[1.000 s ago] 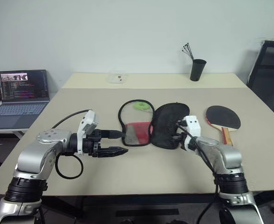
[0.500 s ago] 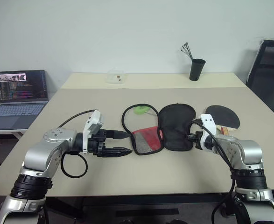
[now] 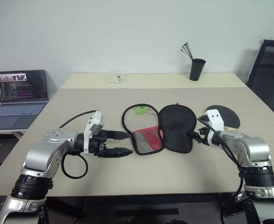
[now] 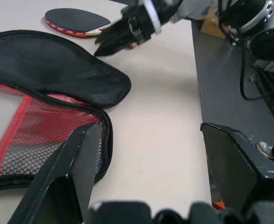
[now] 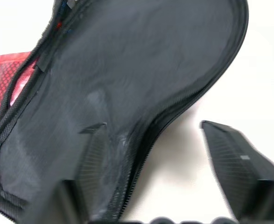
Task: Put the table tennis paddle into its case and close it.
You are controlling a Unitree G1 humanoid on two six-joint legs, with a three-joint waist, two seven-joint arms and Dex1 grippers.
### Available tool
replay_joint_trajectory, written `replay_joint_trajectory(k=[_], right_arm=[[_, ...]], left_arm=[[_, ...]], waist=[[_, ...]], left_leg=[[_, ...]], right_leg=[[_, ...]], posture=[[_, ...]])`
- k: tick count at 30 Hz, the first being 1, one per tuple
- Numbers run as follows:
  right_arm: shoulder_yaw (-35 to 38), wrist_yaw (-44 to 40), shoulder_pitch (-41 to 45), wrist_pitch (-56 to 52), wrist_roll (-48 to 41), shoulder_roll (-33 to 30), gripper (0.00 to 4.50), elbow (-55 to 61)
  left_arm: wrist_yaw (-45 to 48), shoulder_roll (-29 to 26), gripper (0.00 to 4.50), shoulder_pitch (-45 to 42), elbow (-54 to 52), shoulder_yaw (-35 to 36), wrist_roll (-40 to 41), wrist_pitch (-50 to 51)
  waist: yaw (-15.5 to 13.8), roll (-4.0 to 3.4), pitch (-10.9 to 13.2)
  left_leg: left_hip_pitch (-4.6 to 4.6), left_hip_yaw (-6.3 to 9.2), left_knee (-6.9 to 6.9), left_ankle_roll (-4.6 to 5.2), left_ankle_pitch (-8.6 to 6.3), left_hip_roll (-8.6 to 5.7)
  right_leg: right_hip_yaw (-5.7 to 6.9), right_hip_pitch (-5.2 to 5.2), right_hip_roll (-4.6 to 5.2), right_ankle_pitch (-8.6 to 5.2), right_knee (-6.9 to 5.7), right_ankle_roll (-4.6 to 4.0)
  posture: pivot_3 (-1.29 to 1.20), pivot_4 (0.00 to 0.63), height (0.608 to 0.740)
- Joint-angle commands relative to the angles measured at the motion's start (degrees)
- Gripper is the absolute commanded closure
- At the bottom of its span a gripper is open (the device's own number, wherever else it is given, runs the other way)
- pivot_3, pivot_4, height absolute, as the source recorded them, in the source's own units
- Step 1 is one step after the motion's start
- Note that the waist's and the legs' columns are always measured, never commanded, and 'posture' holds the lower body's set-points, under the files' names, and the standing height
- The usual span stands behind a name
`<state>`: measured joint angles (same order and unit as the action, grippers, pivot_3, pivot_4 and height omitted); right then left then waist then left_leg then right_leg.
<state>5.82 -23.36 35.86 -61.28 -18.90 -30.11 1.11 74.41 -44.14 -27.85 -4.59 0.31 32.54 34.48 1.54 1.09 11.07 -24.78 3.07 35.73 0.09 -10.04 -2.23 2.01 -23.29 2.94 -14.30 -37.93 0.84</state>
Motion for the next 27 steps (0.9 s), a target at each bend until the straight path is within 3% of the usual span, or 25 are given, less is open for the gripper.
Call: replay_joint_trajectory(k=[1,11,27], right_arm=[[4.29,0.61,2.62,2.79,0.4,-2.7,0.66,0.82],[10.2,11.79,5.2,7.01,6.35,-3.81,0.66,-17.6],[7.23,12.05,10.48,14.96,9.09,-0.86,0.66,-36.08]], left_arm=[[-0.13,0.11,0.79,-0.39,-1.6,0.37,0.34,-1.11],[0.75,1.28,0.79,-3.61,1.7,-2.18,-1.69,-3.16],[0.49,1.8,0.79,-4.59,2.6,-2.43,-2.4,-3.64]], waist=[[-0.01,0.01,0.0],[-0.12,0.01,0.01],[0.24,0.01,0.01]], left_leg=[[0.0,0.0,0.0,0.0,0.0,0.0],[0.0,-0.05,-0.01,0.0,0.0,-0.01],[0.01,-0.13,0.02,0.01,0.01,-0.01]], right_leg=[[0.0,0.0,0.0,0.0,0.0,0.01],[-0.01,0.02,0.02,0.0,0.0,0.0],[-0.03,0.02,-0.02,0.03,-0.04,0.04]], posture=[[0.0,0.15,0.74],[0.0,0.15,0.74],[0.0,0.15,0.74]])
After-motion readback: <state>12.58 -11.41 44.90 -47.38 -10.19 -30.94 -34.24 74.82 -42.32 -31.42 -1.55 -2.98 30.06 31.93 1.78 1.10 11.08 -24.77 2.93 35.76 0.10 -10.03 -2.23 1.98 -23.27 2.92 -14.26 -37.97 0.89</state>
